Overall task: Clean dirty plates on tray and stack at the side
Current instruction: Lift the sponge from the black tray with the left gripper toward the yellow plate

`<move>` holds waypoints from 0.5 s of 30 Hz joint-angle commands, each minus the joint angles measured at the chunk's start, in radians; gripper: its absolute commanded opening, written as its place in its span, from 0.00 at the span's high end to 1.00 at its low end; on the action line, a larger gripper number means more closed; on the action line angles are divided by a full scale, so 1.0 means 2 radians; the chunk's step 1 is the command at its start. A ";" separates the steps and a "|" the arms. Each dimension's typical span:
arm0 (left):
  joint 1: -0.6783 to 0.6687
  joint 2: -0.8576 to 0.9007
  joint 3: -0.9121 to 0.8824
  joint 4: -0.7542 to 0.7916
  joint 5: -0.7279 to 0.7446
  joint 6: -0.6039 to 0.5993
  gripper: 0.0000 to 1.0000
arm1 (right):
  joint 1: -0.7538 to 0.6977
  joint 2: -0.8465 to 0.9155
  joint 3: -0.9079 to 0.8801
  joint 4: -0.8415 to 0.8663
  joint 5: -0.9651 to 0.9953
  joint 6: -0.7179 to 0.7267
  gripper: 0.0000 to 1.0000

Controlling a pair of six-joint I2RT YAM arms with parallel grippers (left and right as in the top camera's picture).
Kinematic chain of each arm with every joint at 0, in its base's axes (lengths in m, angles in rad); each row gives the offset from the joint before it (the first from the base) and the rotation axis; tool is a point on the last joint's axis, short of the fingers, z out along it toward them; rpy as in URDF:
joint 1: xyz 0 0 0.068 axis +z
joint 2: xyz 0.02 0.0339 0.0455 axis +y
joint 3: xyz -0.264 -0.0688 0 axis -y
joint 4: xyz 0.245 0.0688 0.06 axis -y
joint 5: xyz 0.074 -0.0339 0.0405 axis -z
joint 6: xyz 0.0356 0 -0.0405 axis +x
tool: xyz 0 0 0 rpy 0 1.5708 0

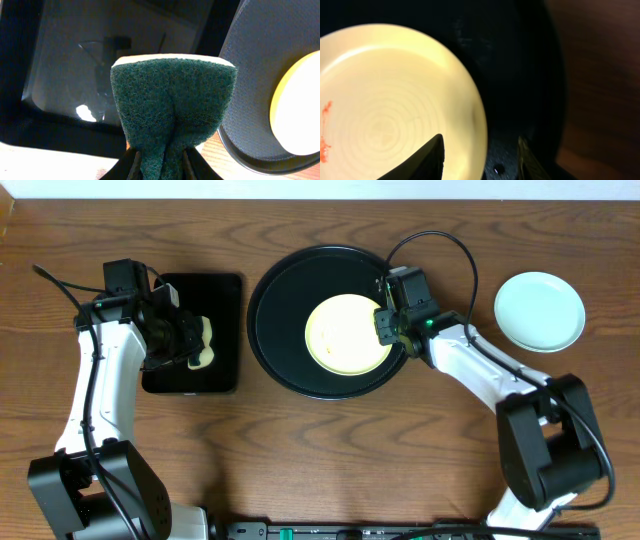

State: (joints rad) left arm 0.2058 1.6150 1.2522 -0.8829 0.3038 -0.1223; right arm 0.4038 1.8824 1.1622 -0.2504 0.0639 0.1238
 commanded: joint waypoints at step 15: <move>-0.001 -0.001 -0.002 -0.003 -0.005 0.009 0.92 | -0.007 -0.019 0.008 0.043 0.046 -0.025 0.99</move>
State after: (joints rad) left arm 0.2058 1.6150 1.2522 -0.8864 0.3038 -0.1223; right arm 0.3969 1.9373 1.1713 -0.1757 0.0582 0.0860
